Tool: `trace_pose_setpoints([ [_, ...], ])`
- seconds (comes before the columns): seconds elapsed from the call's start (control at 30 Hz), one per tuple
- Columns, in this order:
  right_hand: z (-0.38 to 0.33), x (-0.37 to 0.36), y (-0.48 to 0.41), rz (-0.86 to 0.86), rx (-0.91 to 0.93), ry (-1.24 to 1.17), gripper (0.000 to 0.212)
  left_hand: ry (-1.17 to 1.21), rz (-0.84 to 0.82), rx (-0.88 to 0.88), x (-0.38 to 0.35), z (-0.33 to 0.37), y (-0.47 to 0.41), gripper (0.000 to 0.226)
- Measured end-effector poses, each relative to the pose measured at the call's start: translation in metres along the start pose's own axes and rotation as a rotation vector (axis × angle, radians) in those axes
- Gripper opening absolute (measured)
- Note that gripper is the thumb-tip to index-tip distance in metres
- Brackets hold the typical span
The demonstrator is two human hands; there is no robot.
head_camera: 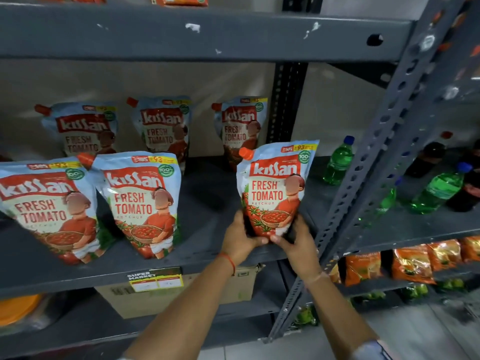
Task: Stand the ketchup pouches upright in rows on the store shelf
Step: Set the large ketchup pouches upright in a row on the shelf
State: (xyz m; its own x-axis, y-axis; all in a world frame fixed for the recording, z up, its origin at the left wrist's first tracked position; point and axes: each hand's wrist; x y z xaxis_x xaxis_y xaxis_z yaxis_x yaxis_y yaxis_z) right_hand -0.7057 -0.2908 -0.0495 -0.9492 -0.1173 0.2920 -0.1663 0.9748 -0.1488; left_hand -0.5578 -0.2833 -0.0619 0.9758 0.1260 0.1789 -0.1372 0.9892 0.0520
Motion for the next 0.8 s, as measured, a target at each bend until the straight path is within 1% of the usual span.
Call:
trace_pose_setpoints([
  [0.03, 0.002, -0.008, 0.014, 0.09, -0.004, 0.026, 0.071, 0.016, 0.064, -0.019, 0.003, -0.006, 0.017, 0.077],
  [0.07, 0.003, -0.018, 0.031, 0.186, 0.002, 0.087, 0.077, 0.02, 0.165, -0.04, 0.009, -0.014, 0.037, 0.072],
  [0.1, 0.001, -0.03, 0.051, 0.243, 0.048, 0.16, 0.081, 0.009, 0.292, -0.064, 0.017, -0.021, 0.061, 0.068],
  [0.13, -0.005, -0.047, 0.064, 0.234, 0.122, 0.207, 0.085, -0.024, 0.432, -0.101, 0.035, -0.027, 0.084, 0.065],
  [0.17, -0.008, -0.062, 0.071, 0.159, 0.18, 0.216, 0.087, -0.072, 0.565, -0.135, 0.054, -0.033, 0.103, 0.064],
  [0.2, -0.015, -0.082, 0.07, 0.047, 0.204, 0.177, 0.088, -0.131, 0.689, -0.149, 0.078, -0.038, 0.115, 0.067],
  [0.23, -0.024, -0.102, 0.063, -0.068, 0.186, 0.098, 0.089, -0.19, 0.769, -0.131, 0.103, -0.041, 0.12, 0.071],
  [0.27, -0.035, -0.12, 0.052, -0.184, 0.141, 0.005, 0.094, -0.228, 0.79, -0.086, 0.126, -0.041, 0.12, 0.076],
  [0.3, -0.045, -0.137, 0.04, -0.291, 0.087, -0.071, 0.099, -0.252, 0.754, -0.039, 0.146, -0.039, 0.116, 0.081],
  [0.33, -0.054, -0.154, 0.027, -0.387, 0.048, -0.114, 0.1, -0.266, 0.679, -0.004, 0.164, -0.035, 0.109, 0.085],
  [0.37, -0.059, -0.168, 0.017, -0.453, 0.034, -0.129, 0.095, -0.266, 0.588, 0.009, 0.177, -0.032, 0.101, 0.088],
  [0.4, -0.063, -0.18, 0.01, -0.484, 0.034, -0.127, 0.086, -0.243, 0.503, 0.005, 0.187, -0.029, 0.092, 0.088],
  [0.47, -0.063, -0.194, 0.003, -0.453, 0.035, -0.104, 0.066, -0.179, 0.387, 0.004, 0.196, -0.026, 0.079, 0.08],
  [0.53, -0.055, -0.194, -0.001, -0.385, 0.044, -0.071, 0.056, -0.145, 0.322, 0.028, 0.193, -0.027, 0.068, 0.078],
  [0.6, -0.044, -0.183, -0.008, -0.348, 0.039, -0.063, 0.054, -0.098, 0.303, 0.019, 0.18, -0.03, 0.06, 0.08],
  [0.67, -0.036, -0.172, -0.015, -0.349, 0.046, -0.074, 0.054, -0.056, 0.312, 0.008, 0.169, -0.033, 0.055, 0.08],
  [0.8, -0.043, -0.162, -0.012, -0.366, 0.014, -0.058, 0.062, -0.072, 0.279, 0.003, 0.166, -0.034, 0.052, 0.08],
])
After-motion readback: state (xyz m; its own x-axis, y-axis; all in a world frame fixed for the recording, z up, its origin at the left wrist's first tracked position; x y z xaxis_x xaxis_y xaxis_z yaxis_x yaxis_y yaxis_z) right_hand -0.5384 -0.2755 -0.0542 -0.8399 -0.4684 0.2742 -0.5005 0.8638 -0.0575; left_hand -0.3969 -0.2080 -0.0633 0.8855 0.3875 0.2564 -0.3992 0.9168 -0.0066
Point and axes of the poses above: each hand's wrist, its own y-axis away from the middle knuckle, its own x-axis out of the back of the hand, z = x × y, and after that the axes turned 2 degrees about x, right-handed
